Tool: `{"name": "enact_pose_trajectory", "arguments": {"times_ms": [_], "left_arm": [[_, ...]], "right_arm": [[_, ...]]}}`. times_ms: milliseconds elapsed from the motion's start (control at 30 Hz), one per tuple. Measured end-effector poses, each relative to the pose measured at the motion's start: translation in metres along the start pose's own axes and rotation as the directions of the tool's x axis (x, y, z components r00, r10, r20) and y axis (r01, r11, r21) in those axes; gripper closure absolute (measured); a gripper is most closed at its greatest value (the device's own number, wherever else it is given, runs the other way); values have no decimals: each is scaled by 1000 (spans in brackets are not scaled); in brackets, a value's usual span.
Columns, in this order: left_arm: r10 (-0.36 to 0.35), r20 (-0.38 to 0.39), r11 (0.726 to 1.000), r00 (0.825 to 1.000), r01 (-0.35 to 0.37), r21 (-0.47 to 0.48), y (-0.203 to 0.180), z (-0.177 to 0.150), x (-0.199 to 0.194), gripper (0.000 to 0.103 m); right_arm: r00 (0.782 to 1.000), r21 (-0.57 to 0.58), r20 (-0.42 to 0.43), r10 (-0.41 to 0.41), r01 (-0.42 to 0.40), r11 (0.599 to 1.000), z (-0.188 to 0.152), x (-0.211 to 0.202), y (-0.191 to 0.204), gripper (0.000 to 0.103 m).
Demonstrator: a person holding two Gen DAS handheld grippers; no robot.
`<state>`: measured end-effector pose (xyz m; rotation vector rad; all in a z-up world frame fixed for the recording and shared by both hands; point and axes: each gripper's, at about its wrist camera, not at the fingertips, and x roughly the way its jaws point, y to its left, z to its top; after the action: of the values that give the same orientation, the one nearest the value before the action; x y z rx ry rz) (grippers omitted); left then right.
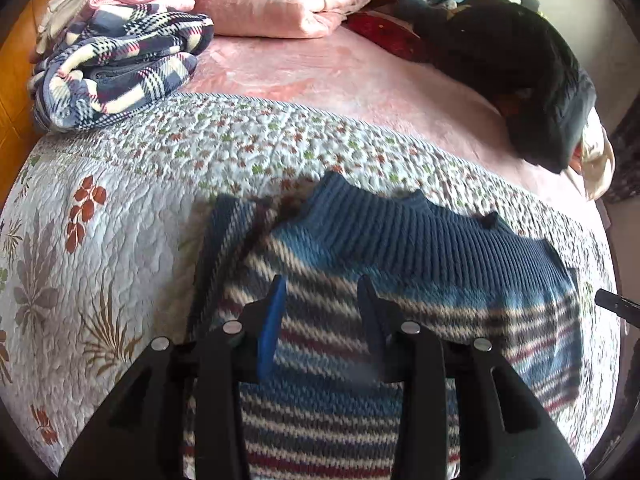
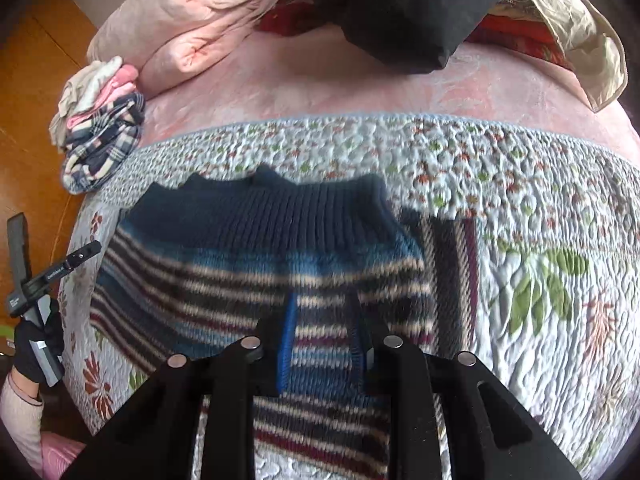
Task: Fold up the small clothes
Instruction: 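Open both tools and release the folded hem onto the sweater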
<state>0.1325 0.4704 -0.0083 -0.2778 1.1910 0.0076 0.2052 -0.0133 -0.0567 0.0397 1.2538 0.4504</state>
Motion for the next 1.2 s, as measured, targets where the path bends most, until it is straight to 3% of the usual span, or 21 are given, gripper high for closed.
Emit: {"name": "enact_pose_trajectory", "arguments": {"times_ms": [100,267,467,567,600,700,800,900,967,1100,1200], "left_arm": [[5,-47,1000,999,-5,11,-2,-24,4,65],[28,-137,999,990,-34,-38,12,-48,29,66],[48,-139,999,989,-49,-5,15,-54,40,65],[32,-142,999,989,-37,-34,18,-53,35,65],[22,-142,998,990,-29,-49,19,-51,31,65],[0,-100,998,995,-6,-61,15,-46,16,60],[-12,-60,998,998,8,-66,11,-42,7,50],[-25,-68,998,997,21,-65,8,-43,10,43],[-27,-81,998,996,23,-58,6,-45,15,42],[-29,-108,999,994,24,-44,5,-48,26,42],[-34,-119,998,992,28,-47,6,-50,33,42]], "right_arm": [[999,1,-33,0,0,1000,-31,4,-5,78],[990,54,-128,-65,72,996,-54,32,-29,78],[988,78,-141,-68,80,994,-63,46,-41,80],[989,105,-139,-51,66,992,-58,38,-39,78],[992,120,-123,-29,44,992,-55,30,-39,71],[997,161,-69,-38,48,986,-48,5,-46,34],[999,233,-23,-28,33,972,-45,-11,-67,32],[998,297,-53,22,-6,955,-50,-4,-88,26],[995,315,-87,41,-11,949,-56,9,-97,26],[982,351,-103,156,-111,930,-61,28,-105,25],[982,346,-106,155,-109,932,-60,35,-105,25]]}}
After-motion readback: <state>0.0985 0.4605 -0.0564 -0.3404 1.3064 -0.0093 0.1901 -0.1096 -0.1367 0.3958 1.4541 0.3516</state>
